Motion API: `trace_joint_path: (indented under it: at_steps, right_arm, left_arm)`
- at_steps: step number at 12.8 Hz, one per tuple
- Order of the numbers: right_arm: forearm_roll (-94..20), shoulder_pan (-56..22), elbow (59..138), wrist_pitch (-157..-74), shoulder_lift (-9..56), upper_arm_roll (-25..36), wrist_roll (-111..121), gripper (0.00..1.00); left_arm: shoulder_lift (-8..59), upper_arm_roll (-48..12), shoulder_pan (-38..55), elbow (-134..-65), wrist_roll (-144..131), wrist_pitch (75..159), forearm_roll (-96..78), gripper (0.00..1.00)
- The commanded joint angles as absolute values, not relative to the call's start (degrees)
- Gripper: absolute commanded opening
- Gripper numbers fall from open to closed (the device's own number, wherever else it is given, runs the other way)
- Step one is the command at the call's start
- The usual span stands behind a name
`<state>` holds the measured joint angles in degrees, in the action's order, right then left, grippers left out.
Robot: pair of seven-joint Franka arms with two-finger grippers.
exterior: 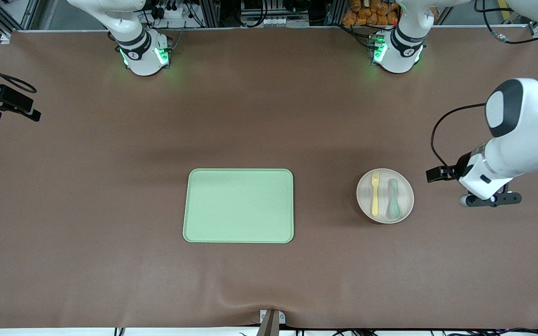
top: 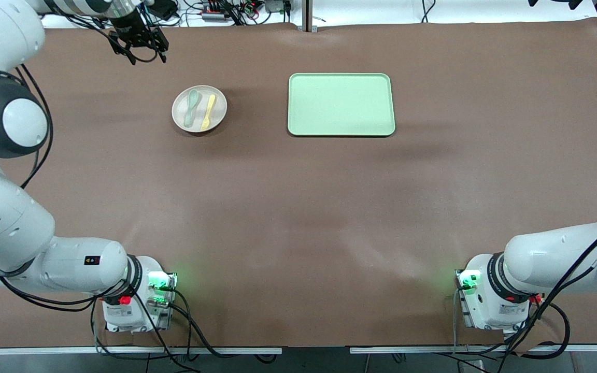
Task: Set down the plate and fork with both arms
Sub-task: 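Lower the left gripper onto the plate rim and close it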
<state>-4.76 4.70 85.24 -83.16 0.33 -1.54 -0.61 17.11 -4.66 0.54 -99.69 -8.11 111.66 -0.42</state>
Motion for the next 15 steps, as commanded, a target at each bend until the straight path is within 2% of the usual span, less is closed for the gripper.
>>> trace_joint_path:
  at_steps: [1, 3, 5, 10, 13, 15]
  right_arm:
    - [-5.8, 5.4, 85.3, -82.4, 0.1, -1.9, -0.4, 1.00]
    - [-5.8, 5.3, 85.3, -82.6, 0.1, -1.9, -0.5, 1.00]
    - [-5.8, 5.3, 85.3, -82.6, 0.1, -1.9, -0.4, 1.00]
    - [-5.8, 5.2, 85.3, -82.6, 0.1, -1.9, -0.5, 1.00]
    - [-5.8, 5.2, 85.3, -82.5, 0.1, -1.9, -0.5, 1.00]
    - [-5.8, 5.3, 85.3, -82.4, 0.1, -1.9, -0.5, 1.00]
  left_arm:
    - [16.5, -4.8, 0.1, -107.8, -4.4, 122.0, -1.6, 1.00]
    - [18.0, -4.8, 0.0, -111.1, -3.7, 128.1, -1.9, 1.00]
    - [20.6, -4.8, -0.5, -111.1, -3.4, 129.4, -5.8, 1.00]
    - [25.3, -4.8, -2.7, -111.0, 1.3, 131.8, -12.4, 0.85]
    - [27.9, -4.8, -4.0, -110.9, 5.4, 133.3, -17.2, 0.80]
    - [28.8, -4.8, -4.0, -110.6, 5.7, 133.5, -17.8, 0.71]
